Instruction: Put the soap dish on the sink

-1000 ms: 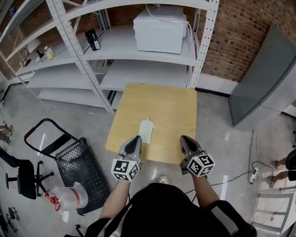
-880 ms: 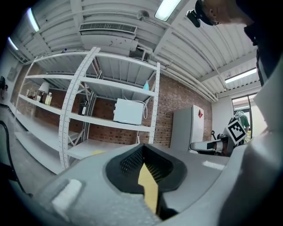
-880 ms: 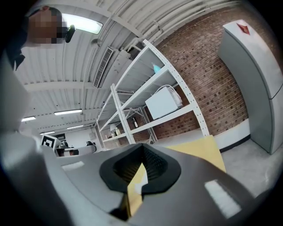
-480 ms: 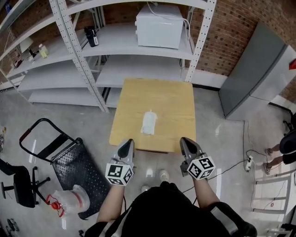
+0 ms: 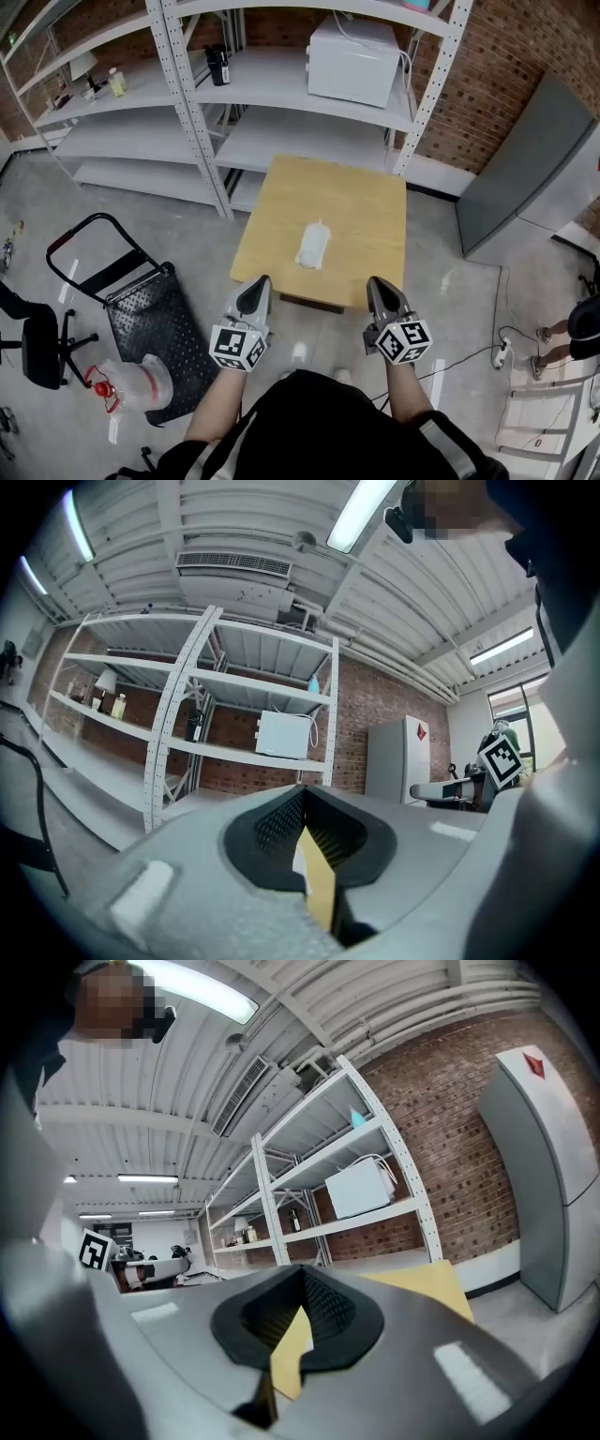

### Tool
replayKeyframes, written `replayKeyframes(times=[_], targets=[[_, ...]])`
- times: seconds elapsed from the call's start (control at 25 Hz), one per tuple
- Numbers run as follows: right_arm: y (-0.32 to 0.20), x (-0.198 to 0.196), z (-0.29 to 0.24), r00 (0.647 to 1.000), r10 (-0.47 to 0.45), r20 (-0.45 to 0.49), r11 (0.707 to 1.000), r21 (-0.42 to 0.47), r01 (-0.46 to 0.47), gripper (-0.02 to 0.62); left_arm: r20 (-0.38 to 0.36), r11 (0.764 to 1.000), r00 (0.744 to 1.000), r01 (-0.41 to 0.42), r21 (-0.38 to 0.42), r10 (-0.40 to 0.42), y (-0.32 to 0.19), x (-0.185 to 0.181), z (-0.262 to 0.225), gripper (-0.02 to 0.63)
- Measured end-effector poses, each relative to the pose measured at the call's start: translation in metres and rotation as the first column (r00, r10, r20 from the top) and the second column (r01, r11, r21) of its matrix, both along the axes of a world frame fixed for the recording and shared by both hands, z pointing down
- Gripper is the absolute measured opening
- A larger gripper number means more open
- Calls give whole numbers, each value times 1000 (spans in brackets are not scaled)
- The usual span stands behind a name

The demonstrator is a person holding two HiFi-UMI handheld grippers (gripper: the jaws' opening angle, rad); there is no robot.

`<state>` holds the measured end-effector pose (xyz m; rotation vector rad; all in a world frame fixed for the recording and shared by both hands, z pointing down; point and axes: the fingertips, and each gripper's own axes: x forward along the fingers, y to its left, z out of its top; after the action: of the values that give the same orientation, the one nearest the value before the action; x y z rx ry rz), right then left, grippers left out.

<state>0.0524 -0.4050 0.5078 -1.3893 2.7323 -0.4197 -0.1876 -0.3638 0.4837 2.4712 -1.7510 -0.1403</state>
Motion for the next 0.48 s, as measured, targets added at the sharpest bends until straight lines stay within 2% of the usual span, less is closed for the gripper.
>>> replayKeyframes(times=[0.12,0.24,0.48], targets=[[-2,10,-13,1000,-10,1,1000,29,10,5,-7,1000,1000,25,6,-25,-6,4,-5,2],[-8,26,-16,999,3,-50,999,51,0,3,34,1000,999,12,5,-12,-16,27,-5,2],[-18,53,-15,998,18,-65,998,54,-15,3,4,1000,1000,5,16,-5,-26,62,-6,2]])
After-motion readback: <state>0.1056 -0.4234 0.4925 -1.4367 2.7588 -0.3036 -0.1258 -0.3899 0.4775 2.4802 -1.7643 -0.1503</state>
